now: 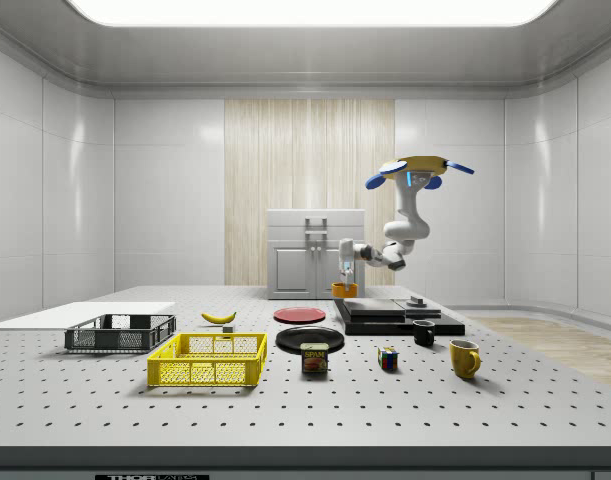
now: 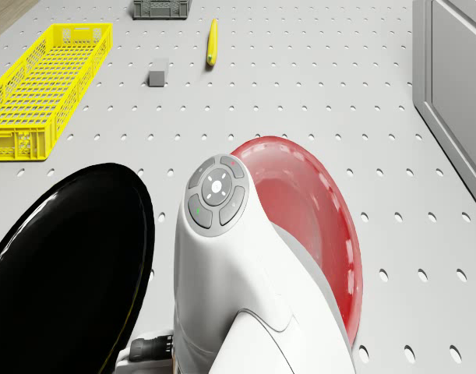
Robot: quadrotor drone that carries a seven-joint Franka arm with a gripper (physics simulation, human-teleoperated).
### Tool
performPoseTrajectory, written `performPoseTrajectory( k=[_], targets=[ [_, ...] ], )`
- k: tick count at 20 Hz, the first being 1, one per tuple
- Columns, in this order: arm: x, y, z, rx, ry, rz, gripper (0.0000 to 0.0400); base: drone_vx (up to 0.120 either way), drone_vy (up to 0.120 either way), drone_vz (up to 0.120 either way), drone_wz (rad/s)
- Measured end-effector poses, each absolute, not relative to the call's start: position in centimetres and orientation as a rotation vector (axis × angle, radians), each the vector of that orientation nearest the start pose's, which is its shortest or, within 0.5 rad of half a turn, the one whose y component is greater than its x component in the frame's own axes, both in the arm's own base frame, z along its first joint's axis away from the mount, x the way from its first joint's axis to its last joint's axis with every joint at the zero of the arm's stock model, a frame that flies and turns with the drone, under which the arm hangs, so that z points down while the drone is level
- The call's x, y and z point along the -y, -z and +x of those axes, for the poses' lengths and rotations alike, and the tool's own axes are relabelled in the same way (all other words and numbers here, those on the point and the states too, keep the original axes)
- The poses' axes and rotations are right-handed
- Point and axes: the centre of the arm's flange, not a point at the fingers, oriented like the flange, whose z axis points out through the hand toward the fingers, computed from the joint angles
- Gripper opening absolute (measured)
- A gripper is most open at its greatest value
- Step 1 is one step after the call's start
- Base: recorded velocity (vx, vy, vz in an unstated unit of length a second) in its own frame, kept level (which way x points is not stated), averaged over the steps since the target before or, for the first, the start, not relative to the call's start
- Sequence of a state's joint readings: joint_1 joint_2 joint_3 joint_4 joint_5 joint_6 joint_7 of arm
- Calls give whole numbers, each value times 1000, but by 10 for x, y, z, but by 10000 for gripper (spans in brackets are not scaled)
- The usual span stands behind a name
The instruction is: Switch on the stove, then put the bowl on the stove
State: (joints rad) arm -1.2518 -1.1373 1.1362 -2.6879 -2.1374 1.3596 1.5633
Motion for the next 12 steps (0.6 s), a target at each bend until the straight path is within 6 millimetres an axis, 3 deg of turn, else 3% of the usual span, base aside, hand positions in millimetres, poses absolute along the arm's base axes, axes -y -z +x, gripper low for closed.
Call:
performPoseTrajectory(
  k=[4,12],
  targets=[
    [20,-567,355,3,-702,3,104,-120,0,-100,0],
    [19,-568,355,3,-721,4,107,-120,0,0,0]
  ],
)
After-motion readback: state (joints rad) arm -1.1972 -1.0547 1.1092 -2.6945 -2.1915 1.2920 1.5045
